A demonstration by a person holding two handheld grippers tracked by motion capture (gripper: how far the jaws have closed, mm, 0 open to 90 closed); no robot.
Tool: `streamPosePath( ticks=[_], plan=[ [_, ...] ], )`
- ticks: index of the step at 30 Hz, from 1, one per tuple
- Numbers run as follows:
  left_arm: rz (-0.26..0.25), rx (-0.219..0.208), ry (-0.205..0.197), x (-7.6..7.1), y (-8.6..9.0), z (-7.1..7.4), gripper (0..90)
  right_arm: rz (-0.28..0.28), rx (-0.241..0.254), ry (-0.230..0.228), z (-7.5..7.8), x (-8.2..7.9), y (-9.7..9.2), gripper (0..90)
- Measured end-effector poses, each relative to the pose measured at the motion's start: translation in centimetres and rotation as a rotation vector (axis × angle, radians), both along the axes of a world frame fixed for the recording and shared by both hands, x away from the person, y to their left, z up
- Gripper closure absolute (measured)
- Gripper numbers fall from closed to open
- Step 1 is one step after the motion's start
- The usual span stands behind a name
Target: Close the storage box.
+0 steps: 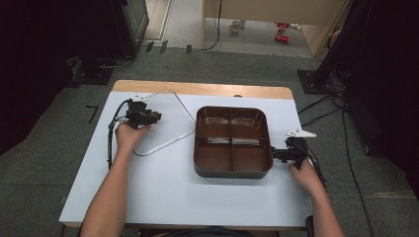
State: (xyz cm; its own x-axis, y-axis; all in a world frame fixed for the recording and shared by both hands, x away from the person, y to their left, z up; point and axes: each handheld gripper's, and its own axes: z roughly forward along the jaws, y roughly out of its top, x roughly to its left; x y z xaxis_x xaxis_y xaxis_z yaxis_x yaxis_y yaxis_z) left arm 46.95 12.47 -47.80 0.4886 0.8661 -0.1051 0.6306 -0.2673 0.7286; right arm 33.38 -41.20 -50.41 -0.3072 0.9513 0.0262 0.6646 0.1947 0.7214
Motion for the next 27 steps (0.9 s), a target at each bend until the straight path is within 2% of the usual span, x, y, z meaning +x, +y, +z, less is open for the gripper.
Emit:
streamPosePath(
  ticks=[5,7,9,10,13,15,19,27],
  plan=[
    [0.008,0.005,0.0,0.0,-0.4,-0.3,57.9,0.0,0.0,0.0,0.0,0.0,0.0,10.3],
    [0.01,0.008,0.002,0.0,-0.5,-0.3,58.7,0.0,0.001,0.0,0.0,0.0,0.0,10.3],
    [0.012,-0.022,0.024,0.1,-0.2,-0.2,59.3,0.001,0.0,0.0,0.0,0.0,0.0,10.3],
    [0.009,-0.023,0.03,0.1,-0.1,-0.1,59.4,0.001,0.001,0.0,0.0,0.0,0.0,10.3],
    [0.009,0.003,0.031,0.1,-0.1,0.2,59.5,0.0,0.001,-0.001,0.0,0.0,0.0,10.3],
    [0.009,0.003,0.032,0.1,0.0,0.4,59.6,0.001,0.002,-0.001,0.0,0.0,0.0,10.4],
    [-0.007,-0.045,0.036,-0.1,0.6,1.3,59.6,0.001,0.001,-0.001,0.0,0.0,0.0,10.3],
    [-0.052,-0.048,0.027,-1.3,0.9,3.8,59.6,0.001,0.002,-0.001,0.0,0.0,0.0,10.3]
  ],
)
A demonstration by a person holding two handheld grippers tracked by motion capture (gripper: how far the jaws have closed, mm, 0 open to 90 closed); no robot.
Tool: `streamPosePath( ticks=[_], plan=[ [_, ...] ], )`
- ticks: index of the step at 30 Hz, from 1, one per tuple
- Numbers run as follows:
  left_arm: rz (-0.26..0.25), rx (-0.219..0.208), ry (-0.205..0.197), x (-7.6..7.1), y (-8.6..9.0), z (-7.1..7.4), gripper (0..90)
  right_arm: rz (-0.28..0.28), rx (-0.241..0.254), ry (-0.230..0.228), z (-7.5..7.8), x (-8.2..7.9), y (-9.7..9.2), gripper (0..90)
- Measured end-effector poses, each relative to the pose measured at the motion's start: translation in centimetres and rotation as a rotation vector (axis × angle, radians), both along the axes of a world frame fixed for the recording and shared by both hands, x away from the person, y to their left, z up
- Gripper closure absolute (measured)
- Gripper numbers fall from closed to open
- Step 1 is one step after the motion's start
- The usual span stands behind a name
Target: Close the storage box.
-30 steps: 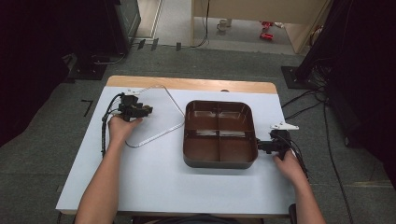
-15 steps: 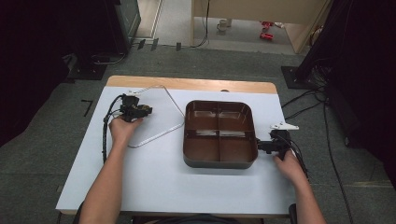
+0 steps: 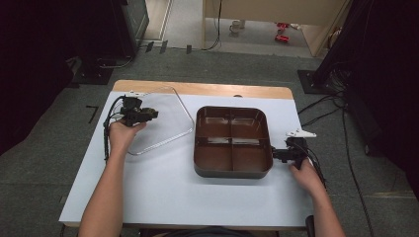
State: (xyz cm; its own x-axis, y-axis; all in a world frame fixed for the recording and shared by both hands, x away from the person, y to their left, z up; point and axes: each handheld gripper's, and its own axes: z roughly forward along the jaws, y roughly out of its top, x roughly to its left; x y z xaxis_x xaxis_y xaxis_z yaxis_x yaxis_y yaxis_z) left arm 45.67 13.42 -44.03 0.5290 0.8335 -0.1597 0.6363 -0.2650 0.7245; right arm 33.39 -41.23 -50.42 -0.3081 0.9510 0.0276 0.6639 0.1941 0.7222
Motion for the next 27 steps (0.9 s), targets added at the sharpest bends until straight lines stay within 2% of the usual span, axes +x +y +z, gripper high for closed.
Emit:
streamPosePath(
  ticks=[5,10,16,22,27],
  plan=[
    [-0.015,0.003,-0.025,-0.6,0.1,1.3,59.6,0.0,0.0,0.0,0.0,0.0,0.0,10.4],
    [-0.044,-0.013,-0.041,-1.3,-0.3,2.6,59.6,0.001,0.0,0.0,0.0,0.0,0.0,10.4],
    [-0.082,-0.089,-0.03,-2.3,-0.6,3.6,59.6,0.001,0.0,0.0,0.0,0.0,0.0,10.4],
    [-0.107,-0.081,-0.058,-3.3,-1.7,4.7,59.6,0.001,0.0,0.001,0.0,0.0,0.0,10.4],
    [-0.133,-0.082,-0.085,-4.4,-3.4,5.5,59.7,0.0,-0.001,0.001,0.0,0.0,0.0,10.4]
  ],
)
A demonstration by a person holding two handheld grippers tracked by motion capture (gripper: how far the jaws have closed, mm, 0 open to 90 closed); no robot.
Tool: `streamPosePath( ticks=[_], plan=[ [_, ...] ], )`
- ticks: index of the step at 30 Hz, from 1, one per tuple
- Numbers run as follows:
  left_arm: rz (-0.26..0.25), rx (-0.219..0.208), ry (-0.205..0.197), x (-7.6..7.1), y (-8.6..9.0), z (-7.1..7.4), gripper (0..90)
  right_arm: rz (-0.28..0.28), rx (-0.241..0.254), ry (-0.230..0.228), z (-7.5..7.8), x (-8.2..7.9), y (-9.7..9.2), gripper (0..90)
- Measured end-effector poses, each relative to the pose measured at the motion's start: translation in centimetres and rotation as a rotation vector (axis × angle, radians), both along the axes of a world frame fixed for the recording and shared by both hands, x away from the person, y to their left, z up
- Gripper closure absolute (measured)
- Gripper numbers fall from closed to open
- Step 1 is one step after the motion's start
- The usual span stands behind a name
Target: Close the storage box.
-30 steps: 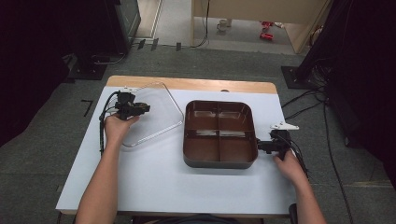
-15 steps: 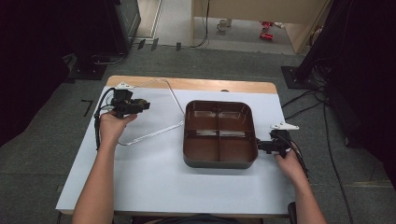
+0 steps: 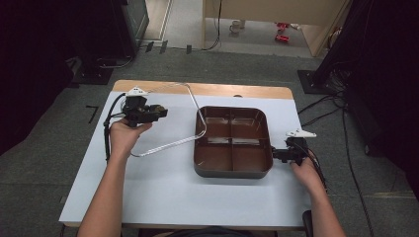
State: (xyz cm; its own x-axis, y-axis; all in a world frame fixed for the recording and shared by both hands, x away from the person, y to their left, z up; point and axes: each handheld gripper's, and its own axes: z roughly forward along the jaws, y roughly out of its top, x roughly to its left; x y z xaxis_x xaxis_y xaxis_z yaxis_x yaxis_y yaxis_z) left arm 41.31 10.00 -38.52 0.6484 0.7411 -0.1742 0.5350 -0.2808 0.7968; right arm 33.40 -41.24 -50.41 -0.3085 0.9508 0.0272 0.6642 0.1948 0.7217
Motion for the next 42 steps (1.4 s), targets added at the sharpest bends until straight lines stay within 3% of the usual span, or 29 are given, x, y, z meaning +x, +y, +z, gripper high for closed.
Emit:
streamPosePath(
  ticks=[13,23,42],
  plan=[
    [-0.099,0.041,-0.009,-1.0,-5.5,-0.8,59.7,0.001,-0.001,0.0,0.0,0.0,0.0,10.3],
    [-0.152,0.031,0.015,-1.3,-7.9,-1.5,59.7,0.001,-0.001,0.0,0.0,0.0,0.0,10.3],
    [-0.264,0.063,0.003,-1.8,-13.1,-2.3,59.7,0.0,-0.001,0.0,0.0,0.0,0.0,10.3]
  ],
)
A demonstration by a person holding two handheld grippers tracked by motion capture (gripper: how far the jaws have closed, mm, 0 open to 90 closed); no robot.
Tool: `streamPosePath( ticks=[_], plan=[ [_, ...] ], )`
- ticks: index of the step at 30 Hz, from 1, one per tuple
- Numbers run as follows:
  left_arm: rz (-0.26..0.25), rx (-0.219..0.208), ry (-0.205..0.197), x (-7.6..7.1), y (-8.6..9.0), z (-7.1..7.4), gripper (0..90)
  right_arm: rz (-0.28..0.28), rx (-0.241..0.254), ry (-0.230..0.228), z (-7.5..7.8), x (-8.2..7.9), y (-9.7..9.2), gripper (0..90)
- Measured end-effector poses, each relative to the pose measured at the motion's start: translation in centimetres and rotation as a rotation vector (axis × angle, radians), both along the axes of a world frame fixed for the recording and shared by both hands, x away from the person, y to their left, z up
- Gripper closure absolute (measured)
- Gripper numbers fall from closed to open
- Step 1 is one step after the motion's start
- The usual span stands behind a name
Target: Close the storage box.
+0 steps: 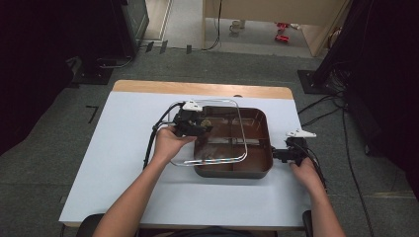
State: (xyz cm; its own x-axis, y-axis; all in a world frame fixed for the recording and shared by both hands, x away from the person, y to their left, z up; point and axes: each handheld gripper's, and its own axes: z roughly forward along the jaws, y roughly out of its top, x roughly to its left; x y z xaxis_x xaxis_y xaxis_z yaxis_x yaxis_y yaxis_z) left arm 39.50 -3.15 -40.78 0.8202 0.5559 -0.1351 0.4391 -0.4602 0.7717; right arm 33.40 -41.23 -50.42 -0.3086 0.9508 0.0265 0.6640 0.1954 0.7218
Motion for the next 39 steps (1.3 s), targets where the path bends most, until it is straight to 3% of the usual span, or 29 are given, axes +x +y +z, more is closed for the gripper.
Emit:
streamPosePath(
  ticks=[11,18,22,26,39],
  plan=[
    [-0.06,-0.006,0.003,0.0,-3.8,0.1,59.7,0.0,-0.001,0.001,0.0,0.0,0.0,10.3],
    [-0.107,0.031,0.006,-0.2,-6.3,-0.2,59.7,0.0,0.0,-0.001,0.0,0.0,0.0,10.3],
    [-0.108,0.051,0.04,-0.1,-7.4,-0.8,59.6,0.0,-0.001,0.0,0.0,0.0,0.0,10.3],
    [-0.103,0.064,0.037,-0.3,-8.4,-1.3,59.6,0.001,-0.001,0.0,0.0,0.0,0.0,10.3],
    [-0.099,0.046,0.049,-0.3,-8.6,-1.8,59.3,-0.001,0.0,0.002,0.0,0.0,0.0,10.3]
  ],
)
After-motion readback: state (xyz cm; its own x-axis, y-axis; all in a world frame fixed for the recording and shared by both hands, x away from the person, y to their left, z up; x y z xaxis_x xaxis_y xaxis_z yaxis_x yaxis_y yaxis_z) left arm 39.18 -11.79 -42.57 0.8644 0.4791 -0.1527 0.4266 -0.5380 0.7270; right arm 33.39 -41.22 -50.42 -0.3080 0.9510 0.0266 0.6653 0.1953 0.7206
